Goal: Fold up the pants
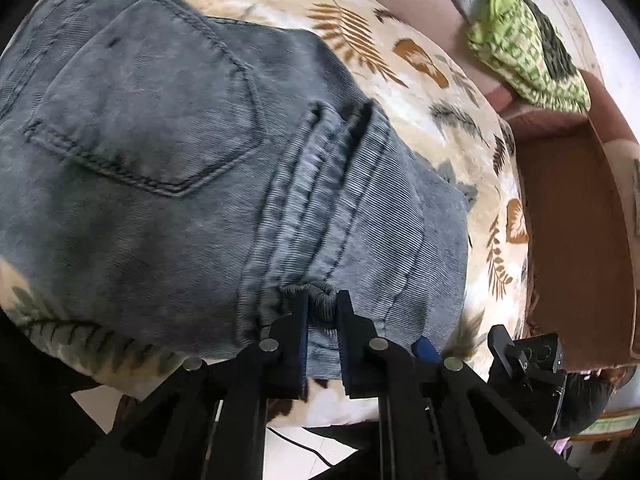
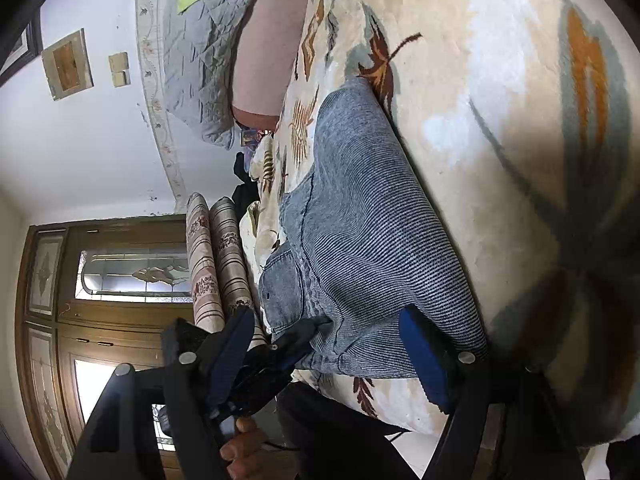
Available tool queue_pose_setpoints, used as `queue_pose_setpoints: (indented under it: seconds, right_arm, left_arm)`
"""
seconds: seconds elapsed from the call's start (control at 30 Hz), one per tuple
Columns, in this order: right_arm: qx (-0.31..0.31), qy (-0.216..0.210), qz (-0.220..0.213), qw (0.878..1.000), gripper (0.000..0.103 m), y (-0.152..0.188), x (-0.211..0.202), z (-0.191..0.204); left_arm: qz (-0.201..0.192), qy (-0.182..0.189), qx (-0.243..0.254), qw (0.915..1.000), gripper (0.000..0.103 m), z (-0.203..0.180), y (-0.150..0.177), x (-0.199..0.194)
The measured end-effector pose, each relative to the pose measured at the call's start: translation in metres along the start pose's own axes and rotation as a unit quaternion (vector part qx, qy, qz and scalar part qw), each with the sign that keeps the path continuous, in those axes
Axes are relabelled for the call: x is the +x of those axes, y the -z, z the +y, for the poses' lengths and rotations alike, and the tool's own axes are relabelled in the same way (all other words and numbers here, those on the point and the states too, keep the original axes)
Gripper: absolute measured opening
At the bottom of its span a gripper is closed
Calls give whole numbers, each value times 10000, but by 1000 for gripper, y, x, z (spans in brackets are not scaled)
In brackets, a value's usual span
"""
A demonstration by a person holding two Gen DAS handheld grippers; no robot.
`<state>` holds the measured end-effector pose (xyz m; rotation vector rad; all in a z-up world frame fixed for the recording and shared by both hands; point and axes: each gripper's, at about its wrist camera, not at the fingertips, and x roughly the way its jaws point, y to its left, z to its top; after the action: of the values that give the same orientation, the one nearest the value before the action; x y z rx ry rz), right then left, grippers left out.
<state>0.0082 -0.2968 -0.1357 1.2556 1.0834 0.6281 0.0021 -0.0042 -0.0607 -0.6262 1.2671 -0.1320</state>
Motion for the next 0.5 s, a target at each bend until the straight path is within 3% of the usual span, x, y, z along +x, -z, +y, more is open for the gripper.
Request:
queue_pose_setpoints:
  seconds: [0.17,0.27,0.37,0.43,0.5]
  right_arm:
    - [-304,356,78,9989,78,-4,-7,24]
    - [-728,412,-118,9964,80,-15,-20,55]
    - [-896,416,-202,9949,85,-28,-15,71]
    - [-861,525,161,9948,88,-33,7,61]
    - [-684,1191,569,9889,85,-35,35,31]
  left_arm:
    - [-779,-444,864,9922,12,-19,27,-33]
    - [-434,-620,686,9948,12,2,29,-11]
    - [-529,-547,877,9932,15,4,23,-8]
    - [-550,-500,986,9923,17,-1,23,-14]
    - [-652,-463,1163,9900,20,-8,22,-27]
